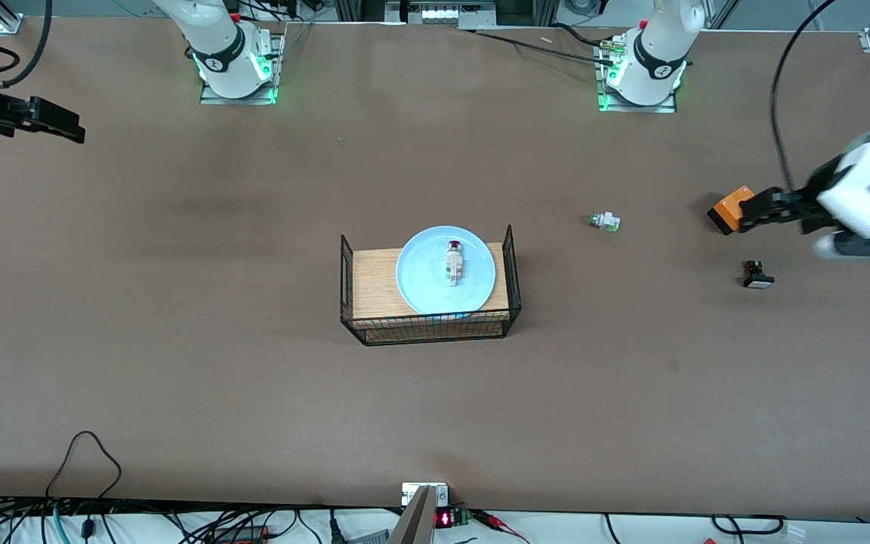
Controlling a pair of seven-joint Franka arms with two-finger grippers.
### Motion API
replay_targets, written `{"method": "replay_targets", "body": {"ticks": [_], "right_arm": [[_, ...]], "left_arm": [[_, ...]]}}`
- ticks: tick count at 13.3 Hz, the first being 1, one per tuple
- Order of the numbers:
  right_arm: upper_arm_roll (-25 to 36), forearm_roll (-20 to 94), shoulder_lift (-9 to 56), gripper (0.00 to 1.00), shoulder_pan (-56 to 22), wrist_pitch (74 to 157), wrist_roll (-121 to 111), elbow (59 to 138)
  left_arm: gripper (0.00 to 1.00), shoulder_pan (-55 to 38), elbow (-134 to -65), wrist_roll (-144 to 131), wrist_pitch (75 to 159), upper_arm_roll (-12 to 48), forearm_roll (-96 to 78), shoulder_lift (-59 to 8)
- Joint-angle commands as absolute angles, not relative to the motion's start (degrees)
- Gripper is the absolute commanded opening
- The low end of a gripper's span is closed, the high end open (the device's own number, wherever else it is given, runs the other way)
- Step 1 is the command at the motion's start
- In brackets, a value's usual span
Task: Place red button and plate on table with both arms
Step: 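Move the left gripper over the push button on the blue plate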
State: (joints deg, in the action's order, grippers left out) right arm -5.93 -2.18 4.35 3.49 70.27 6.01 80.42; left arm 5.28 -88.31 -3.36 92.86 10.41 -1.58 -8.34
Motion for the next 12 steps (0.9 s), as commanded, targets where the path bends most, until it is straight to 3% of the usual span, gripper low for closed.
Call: {"method": "replay_targets", "body": {"ticks": [1, 5, 9, 12], "right_arm": [[-6.1, -1.2, 1.6, 1.0, 4.2, 73.6, 6.4, 84.4], [-6.1, -1.1, 1.7, 1.0, 4.3, 76.7, 6.4, 85.0], [-5.8, -0.4, 0.8, 1.0, 4.7, 84.6, 6.5, 90.8], [-5.6, 1.5, 4.6, 1.0, 5.1, 89.7, 6.5, 90.4]], "left_arm": [[1.0, 5.4, -86.4, -4.0, 94.7, 16.8, -4.5, -9.2], [1.0, 2.6, -86.0, -19.1, 102.6, 25.6, -4.2, -14.2], [1.0, -11.6, -81.5, -39.4, 104.2, 25.7, 4.8, -23.3], [1.0, -19.1, -74.7, -49.4, 104.1, 25.2, 10.2, -30.9]]}}
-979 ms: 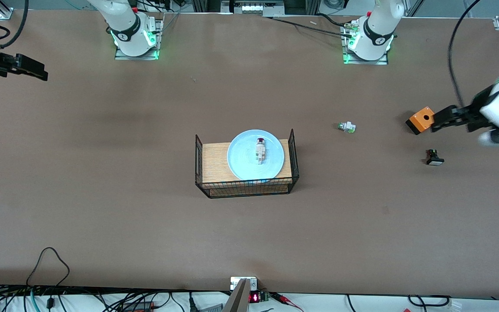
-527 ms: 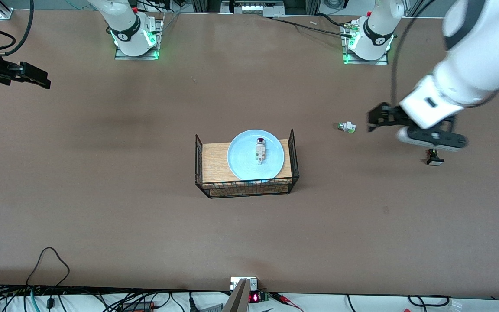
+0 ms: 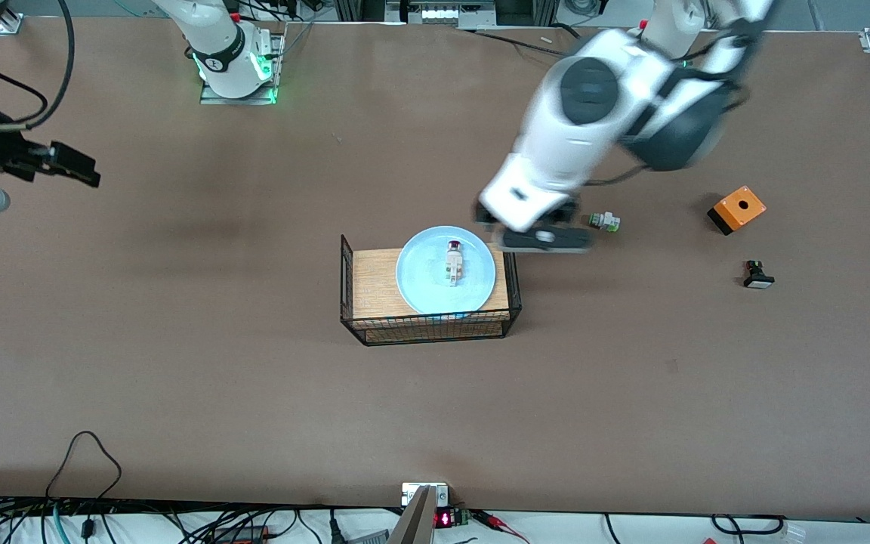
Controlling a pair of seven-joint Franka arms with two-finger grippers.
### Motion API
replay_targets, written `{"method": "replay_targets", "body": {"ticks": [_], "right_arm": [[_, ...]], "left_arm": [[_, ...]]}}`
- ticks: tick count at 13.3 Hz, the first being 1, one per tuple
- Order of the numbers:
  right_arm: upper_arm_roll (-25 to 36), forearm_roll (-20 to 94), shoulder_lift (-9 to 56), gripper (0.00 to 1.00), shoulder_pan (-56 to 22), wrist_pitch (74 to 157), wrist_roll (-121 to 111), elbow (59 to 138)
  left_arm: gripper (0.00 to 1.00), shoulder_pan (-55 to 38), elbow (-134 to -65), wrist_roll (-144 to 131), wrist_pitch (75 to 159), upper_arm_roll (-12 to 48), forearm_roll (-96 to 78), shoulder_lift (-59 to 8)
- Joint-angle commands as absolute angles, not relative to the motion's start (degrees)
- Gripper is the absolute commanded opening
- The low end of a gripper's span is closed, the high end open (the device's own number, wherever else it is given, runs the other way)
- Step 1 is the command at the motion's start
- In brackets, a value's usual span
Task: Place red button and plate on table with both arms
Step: 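Lower the left gripper and grasp the push button on the plate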
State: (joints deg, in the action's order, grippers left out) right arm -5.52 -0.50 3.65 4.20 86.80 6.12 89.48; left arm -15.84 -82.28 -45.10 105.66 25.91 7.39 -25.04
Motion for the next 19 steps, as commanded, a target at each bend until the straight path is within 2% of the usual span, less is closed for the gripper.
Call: {"method": "replay_targets", "body": {"ticks": [1, 4, 7, 13, 19], "right_arm": [[-5.6, 2.8, 5.5, 1.0, 5.1, 91.1, 6.5, 90.3], [-5.6, 4.2, 5.9, 1.0, 4.8, 92.4, 7.5, 90.1], [-5.6, 8.4, 8.9, 1.0, 5.0, 92.4, 7.6, 87.7], [-6.2, 10.1, 11.3, 1.0, 4.0, 94.5, 19.4, 85.9], [-6.2, 13.3, 11.3, 1.0, 3.8, 93.6, 19.5, 82.5]], "left_arm": [[1.0, -19.7, -73.4, -49.9, 104.2, 25.1, 10.2, -32.5], [1.0, -19.8, -71.1, -48.5, 106.6, 25.3, 13.2, -36.2], [1.0, -20.1, -70.9, -48.3, 108.9, 25.1, 14.7, -39.2], [1.0, -21.4, -70.8, -48.3, 110.0, 25.3, 15.5, -41.5], [0.99, -22.3, -70.9, -47.0, 113.6, 25.4, 15.2, -43.6]]}}
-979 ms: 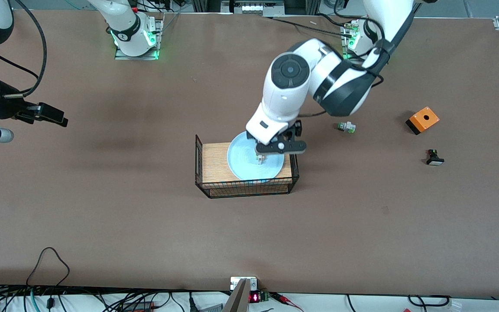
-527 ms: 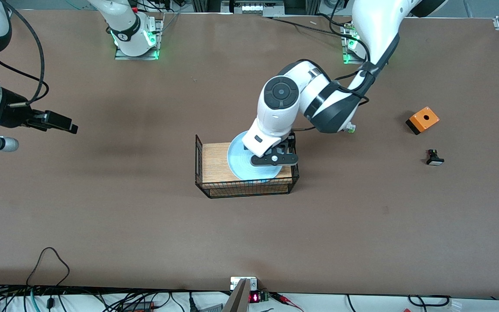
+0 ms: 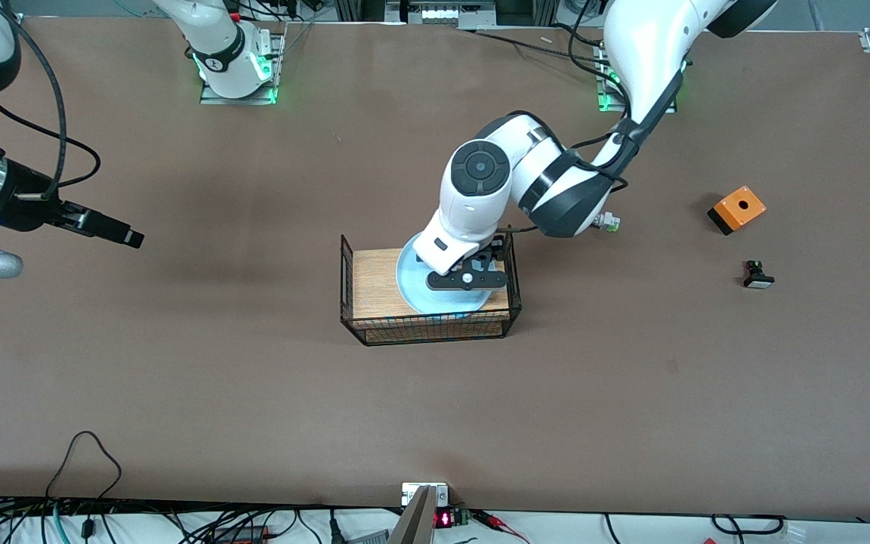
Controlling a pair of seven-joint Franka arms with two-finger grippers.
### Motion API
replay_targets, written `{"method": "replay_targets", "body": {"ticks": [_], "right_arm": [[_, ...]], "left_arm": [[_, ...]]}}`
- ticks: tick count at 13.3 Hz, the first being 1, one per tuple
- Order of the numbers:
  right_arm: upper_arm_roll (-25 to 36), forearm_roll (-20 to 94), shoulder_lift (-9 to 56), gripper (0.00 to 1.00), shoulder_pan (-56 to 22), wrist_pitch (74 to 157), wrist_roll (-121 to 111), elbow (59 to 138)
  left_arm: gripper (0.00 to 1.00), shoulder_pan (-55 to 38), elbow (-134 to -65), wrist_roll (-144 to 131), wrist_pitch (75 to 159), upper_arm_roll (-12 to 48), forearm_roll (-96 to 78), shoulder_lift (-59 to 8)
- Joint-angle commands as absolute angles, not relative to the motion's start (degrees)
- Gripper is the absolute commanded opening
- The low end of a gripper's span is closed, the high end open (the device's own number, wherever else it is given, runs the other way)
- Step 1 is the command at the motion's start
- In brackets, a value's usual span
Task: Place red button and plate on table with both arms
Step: 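Lower the left gripper and grasp the push button on the plate, then lift the push button off the plate with the left gripper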
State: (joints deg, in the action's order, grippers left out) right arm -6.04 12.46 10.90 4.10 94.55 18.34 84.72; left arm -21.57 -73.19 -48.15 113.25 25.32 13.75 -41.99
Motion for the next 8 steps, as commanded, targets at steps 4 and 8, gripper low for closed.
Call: {"method": "replay_targets", "body": {"ticks": [4, 8], "right_arm": [[-6.0, 13.6, 13.3, 1.0, 4.1, 93.9, 18.4, 82.4], [-6.1, 13.2, 12.9, 1.0, 3.7, 93.3, 14.8, 81.1]], "left_arm": [[0.16, -23.1, -70.8, -46.1, 113.9, 25.4, 15.4, -43.8], [0.0, -23.0, -69.3, -46.5, 113.4, 25.3, 15.4, -43.2]]}}
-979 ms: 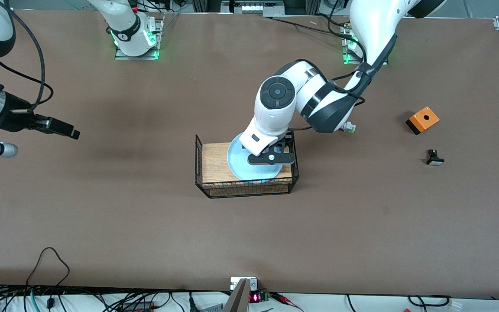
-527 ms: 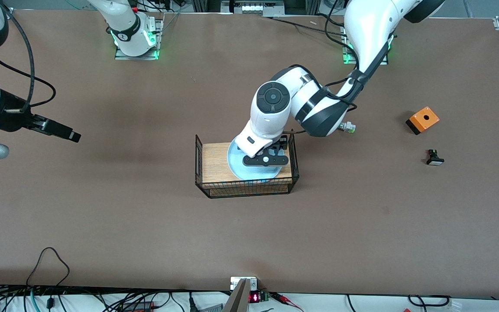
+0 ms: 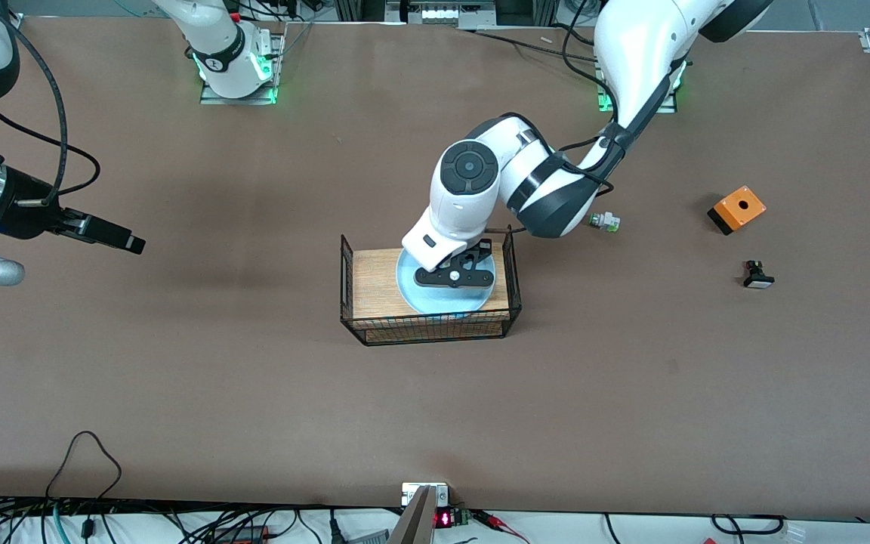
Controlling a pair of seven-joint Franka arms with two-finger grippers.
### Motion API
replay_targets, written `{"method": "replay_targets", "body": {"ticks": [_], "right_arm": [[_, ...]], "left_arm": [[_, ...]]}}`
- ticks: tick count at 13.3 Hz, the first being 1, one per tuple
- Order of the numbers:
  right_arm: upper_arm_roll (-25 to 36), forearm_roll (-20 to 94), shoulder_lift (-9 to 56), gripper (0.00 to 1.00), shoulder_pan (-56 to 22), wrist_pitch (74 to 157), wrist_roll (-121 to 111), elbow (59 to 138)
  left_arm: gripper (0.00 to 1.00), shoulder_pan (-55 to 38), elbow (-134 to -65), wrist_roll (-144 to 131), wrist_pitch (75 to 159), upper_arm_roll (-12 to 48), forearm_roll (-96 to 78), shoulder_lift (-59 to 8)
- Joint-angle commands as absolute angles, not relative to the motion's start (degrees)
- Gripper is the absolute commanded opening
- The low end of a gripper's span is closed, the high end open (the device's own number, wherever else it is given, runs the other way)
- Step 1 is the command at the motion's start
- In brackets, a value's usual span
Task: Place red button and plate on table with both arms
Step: 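Lift the push button off the plate with the left gripper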
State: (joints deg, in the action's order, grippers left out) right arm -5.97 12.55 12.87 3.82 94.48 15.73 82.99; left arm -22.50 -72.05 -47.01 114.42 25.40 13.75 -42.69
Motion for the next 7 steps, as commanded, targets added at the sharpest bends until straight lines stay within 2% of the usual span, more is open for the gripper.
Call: {"method": "replay_targets", "body": {"ticks": [1, 4, 7], "right_arm": [[-6.2, 13.4, 12.7, 1.0, 3.5, 93.0, 14.8, 80.9], [-6.2, 15.2, 12.7, 1.0, 3.7, 90.9, 14.9, 78.4], [-6.0, 23.6, 12.7, 1.0, 4.0, 90.8, 15.2, 78.4]], "left_arm": [[0.0, -23.0, -69.3, -46.8, 112.9, 25.4, 15.2, -42.5], [0.0, -23.0, -69.3, -47.0, 108.9, 25.6, 15.4, -39.4], [0.0, -21.2, -69.3, -47.0, 103.3, 25.3, 15.5, -33.4]]}}
